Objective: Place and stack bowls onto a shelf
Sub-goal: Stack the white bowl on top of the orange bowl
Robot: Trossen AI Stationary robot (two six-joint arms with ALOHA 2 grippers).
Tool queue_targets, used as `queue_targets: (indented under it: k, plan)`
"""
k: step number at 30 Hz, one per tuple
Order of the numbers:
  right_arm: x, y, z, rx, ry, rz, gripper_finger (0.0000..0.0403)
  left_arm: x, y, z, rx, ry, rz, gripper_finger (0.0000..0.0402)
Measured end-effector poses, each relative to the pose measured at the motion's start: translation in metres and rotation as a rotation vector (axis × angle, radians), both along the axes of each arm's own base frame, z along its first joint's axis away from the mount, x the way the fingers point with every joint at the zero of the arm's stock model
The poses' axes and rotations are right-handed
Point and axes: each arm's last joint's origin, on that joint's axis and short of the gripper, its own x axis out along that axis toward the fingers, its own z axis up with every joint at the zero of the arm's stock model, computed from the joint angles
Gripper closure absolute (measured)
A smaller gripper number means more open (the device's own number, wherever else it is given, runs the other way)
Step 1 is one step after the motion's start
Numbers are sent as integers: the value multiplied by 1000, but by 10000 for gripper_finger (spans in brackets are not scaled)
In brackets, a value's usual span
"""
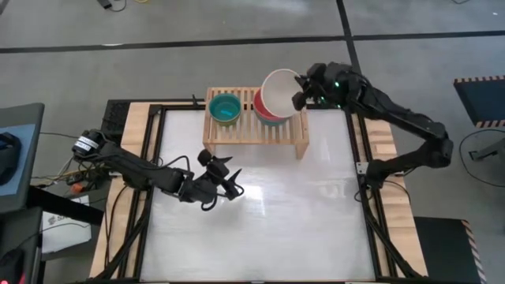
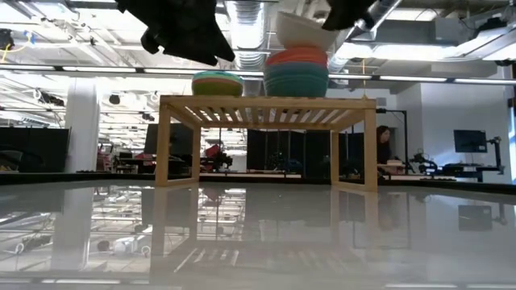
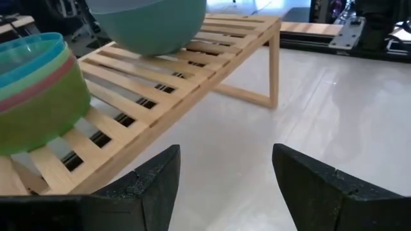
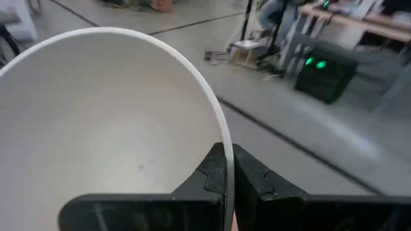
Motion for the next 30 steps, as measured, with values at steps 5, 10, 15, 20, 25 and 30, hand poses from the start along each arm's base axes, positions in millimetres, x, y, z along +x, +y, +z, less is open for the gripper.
queue_targets:
  k: [5, 10, 15, 20, 25, 30]
  plan:
    - [7, -30, -19, 131, 0, 53, 373, 1, 4, 0, -3, 2, 7, 168]
    - [17, -50, -40, 234, 27, 84, 362, 1, 4, 0, -8, 4, 2, 168]
    - [21, -56, -47, 261, 33, 106, 339, 1, 4, 0, -8, 5, 2, 168]
    - [18, -54, -43, 254, 24, 107, 301, 1, 4, -1, -8, 5, 2, 168]
    - [4, -50, -24, 203, -56, 122, 240, 1, 4, 0, -7, 6, 2, 168]
    - [0, -47, -8, 104, -134, 147, 205, 2, 5, 0, -9, 2, 6, 168]
